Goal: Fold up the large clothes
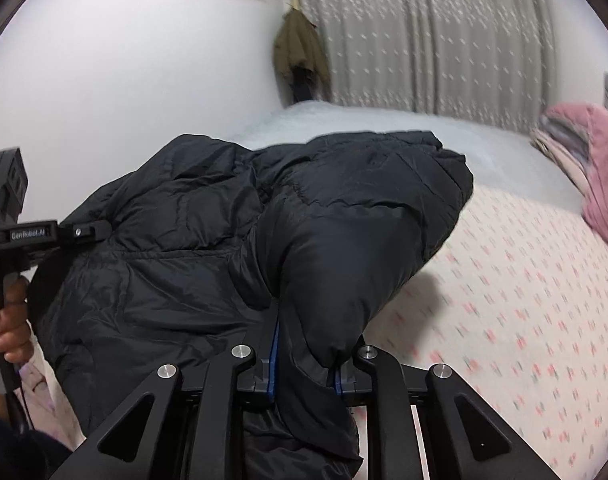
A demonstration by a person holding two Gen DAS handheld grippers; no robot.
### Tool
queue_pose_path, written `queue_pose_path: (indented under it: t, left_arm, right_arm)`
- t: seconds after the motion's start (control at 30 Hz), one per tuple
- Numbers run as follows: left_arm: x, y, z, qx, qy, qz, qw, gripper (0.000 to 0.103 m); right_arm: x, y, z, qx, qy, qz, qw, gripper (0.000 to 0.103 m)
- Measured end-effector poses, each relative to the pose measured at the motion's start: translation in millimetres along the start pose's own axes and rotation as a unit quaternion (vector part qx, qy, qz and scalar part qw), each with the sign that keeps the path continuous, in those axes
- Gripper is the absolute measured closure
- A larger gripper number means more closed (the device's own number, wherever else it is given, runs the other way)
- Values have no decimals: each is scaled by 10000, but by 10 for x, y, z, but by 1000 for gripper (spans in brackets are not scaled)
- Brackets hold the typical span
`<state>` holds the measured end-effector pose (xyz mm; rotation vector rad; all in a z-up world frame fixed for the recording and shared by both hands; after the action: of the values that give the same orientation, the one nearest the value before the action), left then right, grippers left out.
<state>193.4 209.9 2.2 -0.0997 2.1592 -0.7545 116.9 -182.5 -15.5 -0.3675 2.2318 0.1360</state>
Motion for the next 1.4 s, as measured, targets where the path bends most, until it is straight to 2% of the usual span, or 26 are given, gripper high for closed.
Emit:
queue_pose_path:
  t: [0.13, 0.23, 0.3, 0.37, 0.47, 0.53, 0.6, 0.63, 0.67, 0.73, 0.8, 0.83, 0.87, 0.9, 0.93, 1.03, 1.1, 1.17, 1.23, 1.33, 1.4]
  left_arm:
    - [-588, 363, -221, -314, -294, 93, 9990, 92]
    - [-1177, 677, -351, -745, -570, 368, 9949, 92]
    - [-1514, 937, -415, -1111, -686, 470, 9903, 92]
    - [-1696, 1247, -487, -1461, -696, 440, 9858, 91]
    - [-1810, 1890, -504, -2083, -603, 375, 9755, 90]
    - [-1762, 2430, -473, -2471, -452, 49, 9679, 90]
    - [-1606, 2973, -469, -2968, -298, -350, 9538, 89]
    - [-1531, 3206, -479, -2996, -238, -568, 9521, 89]
    - [-1473, 3390, -485, -2883, -206, -773, 9542, 88]
    - [-1434, 3530, -501, -2654, -372, -1010, 9581, 87]
    - [-1442, 3512, -442, -2595, -532, -1093, 9581, 78]
    - [-1459, 3501, -404, -2642, -561, -1125, 9562, 74]
    - [-1481, 3472, -369, -2674, -556, -1149, 9551, 72]
    - [-1475, 3494, -430, -2670, -551, -1147, 9553, 72]
    - [-1487, 3433, -440, -2648, -569, -1139, 9559, 71]
    - [-1559, 3351, -672, -2583, -776, -1195, 9555, 61]
    - [-1526, 3235, -901, -2680, -1050, -1248, 9495, 48]
    - [-1373, 2986, -1161, -2669, -1364, -1257, 9457, 41]
    - [-1200, 2711, -1306, -2917, -1304, -1277, 9390, 40]
    - [-804, 2123, -1450, -3257, -1079, -845, 9355, 37]
    - [-442, 1627, -1528, -3459, -1031, -502, 9312, 21]
  right_arm:
    - [-473, 557, 213, -363, -446, -102, 9983, 86]
    - [-898, 1041, 549, -700, -667, 42, 9953, 86]
    - [-1150, 1377, 890, -1095, -689, 352, 9910, 86]
    - [-1320, 1738, 1288, -1564, -509, 671, 9841, 86]
    - [-1380, 2328, 1829, -1910, -198, 876, 9775, 86]
    - [-1318, 2789, 2277, -2038, 220, 1011, 9735, 86]
    - [-1138, 3330, 2551, -2071, 504, 648, 9749, 86]
    - [-1059, 3501, 2582, -2118, 487, 505, 9748, 85]
    - [-989, 3614, 2578, -2190, 383, 475, 9738, 84]
    - [-913, 3686, 2579, -2146, 277, 441, 9753, 79]
    - [-845, 3630, 2608, -2015, 296, 360, 9784, 73]
    - [-809, 3599, 2638, -1960, 386, 381, 9791, 65]
    - [-773, 3604, 2674, -1990, 520, 432, 9777, 64]
    - [-794, 3588, 2743, -2054, 617, 475, 9756, 60]
    - [-783, 3536, 2751, -2105, 688, 484, 9740, 52]
    - [-760, 3243, 2682, -2086, 911, 738, 9709, 36]
    - [-649, 3018, 2542, -2109, 933, 937, 9685, 33]
    - [-580, 2840, 2397, -2099, 915, 968, 9686, 33]
    - [-510, 2676, 2159, -2003, 898, 999, 9705, 32]
    - [-401, 2615, 1763, -1999, 884, 905, 9716, 32]
    - [-437, 2673, 1355, -2108, 760, 660, 9723, 31]
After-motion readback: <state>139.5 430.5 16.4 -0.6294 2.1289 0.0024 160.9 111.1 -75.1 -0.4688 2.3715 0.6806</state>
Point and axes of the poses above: each gripper's, at about its wrist camera, not at the fingertips, and z roughly the way its jaws point, y to its left, x to its underside, the point moved 3 cm from there along z, roughly the way its jaws point, and after that the axes turned 13 degrees about x, right-handed, at the moved point
